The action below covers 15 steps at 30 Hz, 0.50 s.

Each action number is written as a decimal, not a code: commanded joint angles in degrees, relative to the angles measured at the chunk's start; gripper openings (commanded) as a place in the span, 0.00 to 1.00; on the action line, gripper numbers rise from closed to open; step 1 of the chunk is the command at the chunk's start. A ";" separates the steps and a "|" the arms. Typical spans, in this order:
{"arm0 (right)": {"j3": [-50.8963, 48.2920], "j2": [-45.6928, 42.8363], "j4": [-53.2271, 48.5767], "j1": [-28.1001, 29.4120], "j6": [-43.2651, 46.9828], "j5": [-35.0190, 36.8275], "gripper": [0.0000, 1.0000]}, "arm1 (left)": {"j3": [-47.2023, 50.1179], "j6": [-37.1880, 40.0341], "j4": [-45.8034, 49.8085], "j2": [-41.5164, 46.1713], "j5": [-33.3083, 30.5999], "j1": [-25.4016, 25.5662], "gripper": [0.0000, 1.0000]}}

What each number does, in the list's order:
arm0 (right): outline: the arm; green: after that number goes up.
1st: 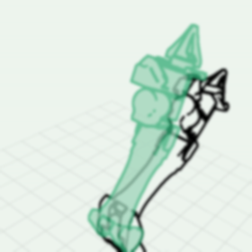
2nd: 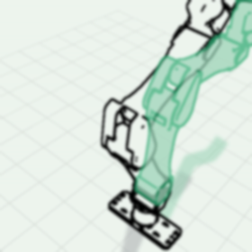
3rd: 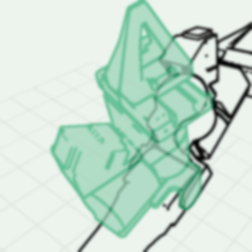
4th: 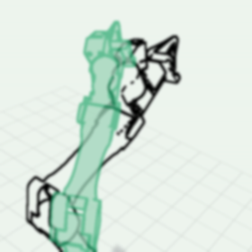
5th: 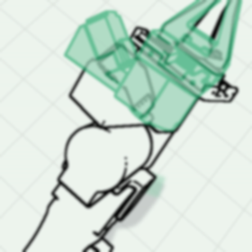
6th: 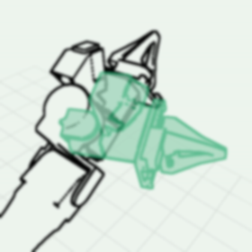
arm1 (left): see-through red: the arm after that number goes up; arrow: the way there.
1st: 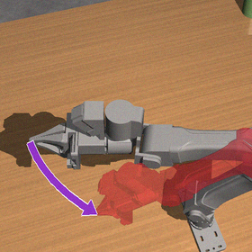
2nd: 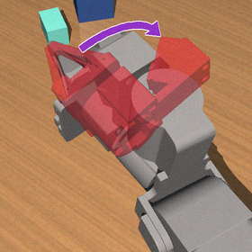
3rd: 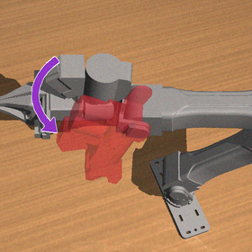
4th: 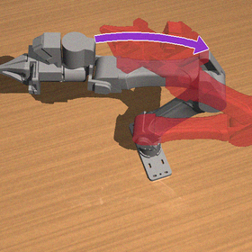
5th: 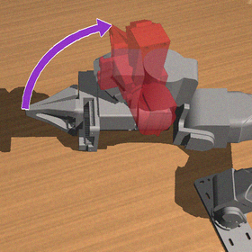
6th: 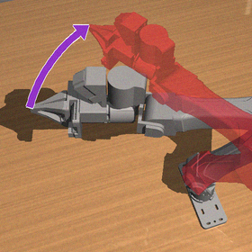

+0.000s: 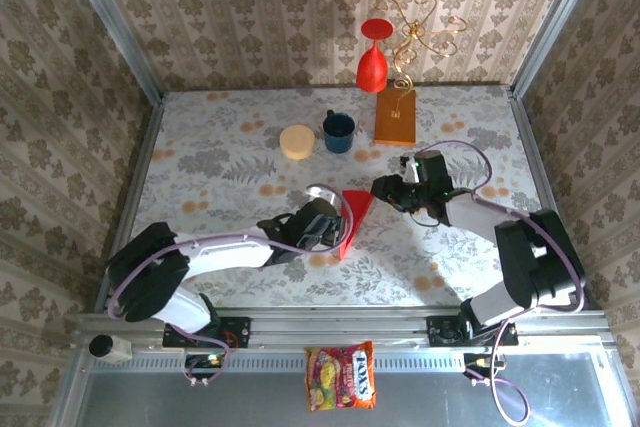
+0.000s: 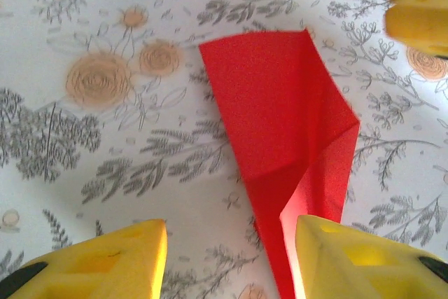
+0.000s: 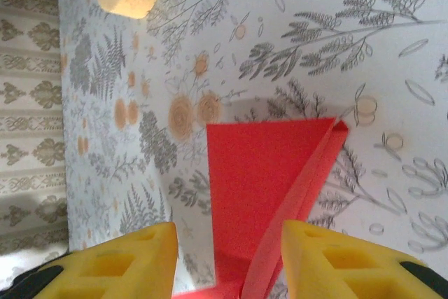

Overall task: Fold a paper plane with a square sheet of paper (pick it up from the middle)
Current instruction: Move the paper plane to the center of the table.

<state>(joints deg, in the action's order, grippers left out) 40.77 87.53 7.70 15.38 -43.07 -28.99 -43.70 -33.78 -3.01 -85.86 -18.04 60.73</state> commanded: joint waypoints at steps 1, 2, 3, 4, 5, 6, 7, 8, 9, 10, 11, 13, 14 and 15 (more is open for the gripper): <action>3.27 4.46 -5.20 -0.21 1.78 1.13 0.44 | -6.79 3.73 7.12 -3.48 -4.68 0.55 0.52; 4.16 5.49 -5.62 -0.26 2.00 1.34 0.44 | -8.73 4.53 8.63 -4.62 -5.37 0.80 0.52; 5.07 6.56 -6.52 -0.26 2.37 1.54 0.44 | -11.19 4.96 11.09 -6.18 -6.33 1.09 0.52; 5.85 7.37 -7.47 -0.26 2.84 1.73 0.44 | -13.28 5.69 13.36 -7.79 -7.19 1.48 0.52; 6.37 7.98 -8.23 -0.24 3.13 1.82 0.44 | -15.49 6.02 15.49 -9.26 -8.30 1.87 0.52; 6.64 8.47 -8.38 -0.26 3.32 1.84 0.45 | -17.60 6.39 17.69 -10.93 -9.31 2.33 0.51; 6.81 8.82 -8.73 -0.17 3.47 1.91 0.46 | -19.52 6.68 19.66 -12.55 -10.44 2.74 0.51; 7.02 9.12 -8.97 -0.15 3.67 1.88 0.47 | -20.99 6.80 21.29 -13.94 -11.21 3.11 0.51; 7.15 9.49 -9.26 -0.09 3.87 1.61 0.48 | -22.82 6.85 23.19 -15.56 -12.12 3.50 0.51; 7.21 9.75 -9.38 -0.05 4.08 1.26 0.49 | -24.44 6.61 24.85 -17.11 -13.39 3.86 0.51; 7.30 9.92 -9.58 -0.01 4.19 1.09 0.50 | -25.56 6.28 26.46 -18.30 -14.29 4.17 0.50; 7.22 10.11 -9.92 0.30 4.56 0.87 0.52 | -27.46 6.27 28.23 -20.49 -15.08 4.78 0.50; 7.30 10.20 -10.09 0.41 4.68 0.87 0.52 | -28.18 6.27 28.76 -21.34 -15.16 4.94 0.49; 7.38 10.47 -10.32 0.54 4.90 0.70 0.52 | -28.89 6.12 29.32 -22.27 -15.26 5.14 0.49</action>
<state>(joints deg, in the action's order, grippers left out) 46.94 96.86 -0.08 15.44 -39.99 -28.03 -70.48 -28.62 19.38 -106.39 -29.80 65.32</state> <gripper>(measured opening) 0.518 0.494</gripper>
